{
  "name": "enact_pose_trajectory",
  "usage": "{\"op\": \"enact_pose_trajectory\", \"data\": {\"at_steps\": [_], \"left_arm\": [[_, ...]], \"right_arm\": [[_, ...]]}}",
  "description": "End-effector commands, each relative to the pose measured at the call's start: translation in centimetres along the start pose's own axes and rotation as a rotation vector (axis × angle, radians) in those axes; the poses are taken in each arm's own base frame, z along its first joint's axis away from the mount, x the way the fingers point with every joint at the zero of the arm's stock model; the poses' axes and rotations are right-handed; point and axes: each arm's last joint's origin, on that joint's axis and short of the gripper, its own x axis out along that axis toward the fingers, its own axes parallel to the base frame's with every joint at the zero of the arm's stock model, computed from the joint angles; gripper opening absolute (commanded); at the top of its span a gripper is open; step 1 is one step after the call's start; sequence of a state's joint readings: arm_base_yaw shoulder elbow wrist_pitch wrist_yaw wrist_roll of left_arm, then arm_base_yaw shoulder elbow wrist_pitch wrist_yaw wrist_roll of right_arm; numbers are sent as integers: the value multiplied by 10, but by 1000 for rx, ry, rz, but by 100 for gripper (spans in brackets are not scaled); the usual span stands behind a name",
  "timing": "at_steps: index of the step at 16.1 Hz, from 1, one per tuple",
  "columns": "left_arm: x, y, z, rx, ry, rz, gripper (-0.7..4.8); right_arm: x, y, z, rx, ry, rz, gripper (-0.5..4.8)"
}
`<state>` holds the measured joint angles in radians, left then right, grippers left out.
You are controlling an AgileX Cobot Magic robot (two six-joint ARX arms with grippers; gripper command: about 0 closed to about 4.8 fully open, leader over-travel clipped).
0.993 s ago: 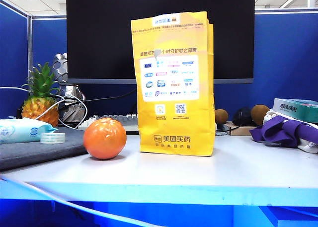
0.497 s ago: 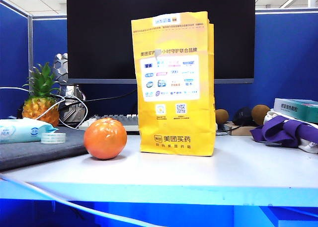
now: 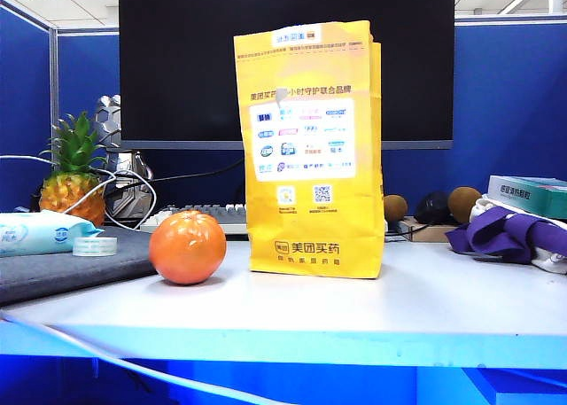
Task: Pick up the orange and throw it into the yellow paper bag.
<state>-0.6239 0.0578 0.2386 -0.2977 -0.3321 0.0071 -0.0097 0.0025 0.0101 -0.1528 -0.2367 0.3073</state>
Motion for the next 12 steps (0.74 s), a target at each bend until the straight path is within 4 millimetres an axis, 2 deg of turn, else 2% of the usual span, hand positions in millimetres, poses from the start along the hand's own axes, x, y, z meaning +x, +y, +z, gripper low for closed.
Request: {"op": "enact_pose_trajectory", "data": {"at_steps": [1, 12], "left_arm": [[0, -1, 1, -10, -8, -22, 479], [0, -1, 1, -10, -8, -22, 479]], "right_arm": [[1, 1, 1, 1, -27, 38, 479], [1, 1, 1, 0, -26, 38, 479]]}}
